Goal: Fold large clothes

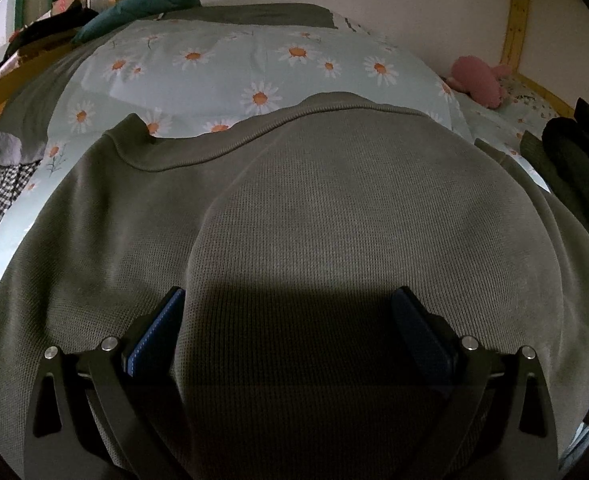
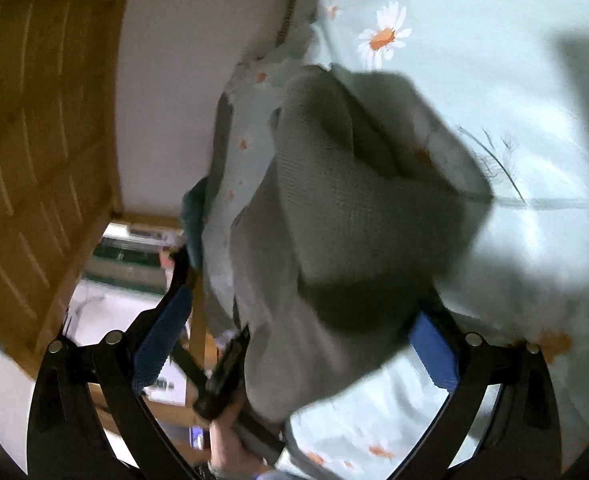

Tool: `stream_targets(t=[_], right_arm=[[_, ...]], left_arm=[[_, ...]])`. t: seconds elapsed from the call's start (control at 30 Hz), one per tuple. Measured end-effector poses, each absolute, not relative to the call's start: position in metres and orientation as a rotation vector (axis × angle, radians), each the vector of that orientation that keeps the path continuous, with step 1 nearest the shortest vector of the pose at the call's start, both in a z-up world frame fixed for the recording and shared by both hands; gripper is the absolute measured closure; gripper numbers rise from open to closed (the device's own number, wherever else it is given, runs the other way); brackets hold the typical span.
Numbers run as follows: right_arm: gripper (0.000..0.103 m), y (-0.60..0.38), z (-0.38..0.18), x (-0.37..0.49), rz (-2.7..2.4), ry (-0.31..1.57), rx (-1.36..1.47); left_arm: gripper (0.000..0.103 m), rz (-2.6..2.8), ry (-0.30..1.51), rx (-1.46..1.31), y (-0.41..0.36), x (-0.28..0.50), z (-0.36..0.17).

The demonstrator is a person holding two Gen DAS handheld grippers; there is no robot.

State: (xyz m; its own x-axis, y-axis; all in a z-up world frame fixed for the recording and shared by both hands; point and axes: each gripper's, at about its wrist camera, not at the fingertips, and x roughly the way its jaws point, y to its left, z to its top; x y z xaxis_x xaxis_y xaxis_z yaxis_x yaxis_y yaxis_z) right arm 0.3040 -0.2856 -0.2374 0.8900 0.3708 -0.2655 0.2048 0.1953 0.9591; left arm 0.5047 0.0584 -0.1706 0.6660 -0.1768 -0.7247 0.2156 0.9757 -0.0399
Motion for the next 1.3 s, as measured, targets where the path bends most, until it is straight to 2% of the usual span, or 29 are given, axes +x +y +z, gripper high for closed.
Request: stream_targets(t=[0.1,0.13,0.17,0.2,0.23,0.33,0.53,0.67,0.73,0.83,0.9,1.0,1.03,1.07,1.2,1.3], right_arm=[[0.002,-0.282,-0.229,0.325,0.051,0.539,1.359],[0.007,-0.281,-0.223,0.329,0.048,0.55,1.328],[0.02,-0.281,-0.217,0.33,0.059,0.539,1.304],[0.064,-0.279,-0.208,0.33,0.069,0.527,1.263],[0.074,-0.279,-0.201,0.329,0.075,0.519,1.23],[0.079,-0.287,-0.188,0.318,0.085,0.492,1.229],[0.08,-0.319,-0.159,0.259,0.087,0.323,1.207],[0.08,-0.333,-0.17,0.246,-0.002,0.402,1.16],[0.079,-0.332,-0.17,0.244,-0.009,0.391,1.168],[0.079,-0.315,-0.144,0.256,-0.013,0.394,1.048],[0.079,-0.306,-0.128,0.262,-0.009,0.388,0.994],[0.079,-0.283,-0.102,0.275,0.004,0.377,0.901],[0.079,-0.274,-0.093,0.28,0.015,0.373,0.872],[0.079,-0.266,-0.084,0.285,0.026,0.368,0.843],[0.079,-0.223,-0.046,0.303,0.084,0.337,0.7],[0.079,-0.194,-0.022,0.311,0.137,0.311,0.616]], left_arm=[[0.004,-0.22,0.812,0.053,0.058,0.504,-0.171],[0.004,-0.219,0.812,0.054,0.058,0.504,-0.171],[0.004,-0.216,0.812,0.056,0.058,0.503,-0.171],[0.004,-0.215,0.812,0.057,0.058,0.502,-0.171],[0.004,-0.211,0.813,0.06,0.058,0.501,-0.17],[0.004,-0.198,0.814,0.061,0.055,0.496,-0.17],[0.004,-0.275,0.857,0.065,0.015,0.465,-0.164],[0.004,-0.277,0.837,0.102,-0.011,0.447,-0.165],[0.005,-0.275,0.843,0.052,-0.001,0.446,-0.154],[0.005,-0.144,0.734,-0.004,0.037,0.433,-0.129],[0.005,-0.051,0.726,-0.026,0.073,0.439,-0.127],[0.005,0.027,0.831,-0.045,0.109,0.46,-0.153],[0.005,-0.004,0.9,-0.087,0.118,0.469,-0.168],[0.005,-0.055,0.892,-0.181,0.132,0.469,-0.175],[0.005,-0.05,0.935,-0.143,0.13,0.471,-0.163],[0.005,0.034,0.782,-0.139,0.153,0.448,-0.134]])
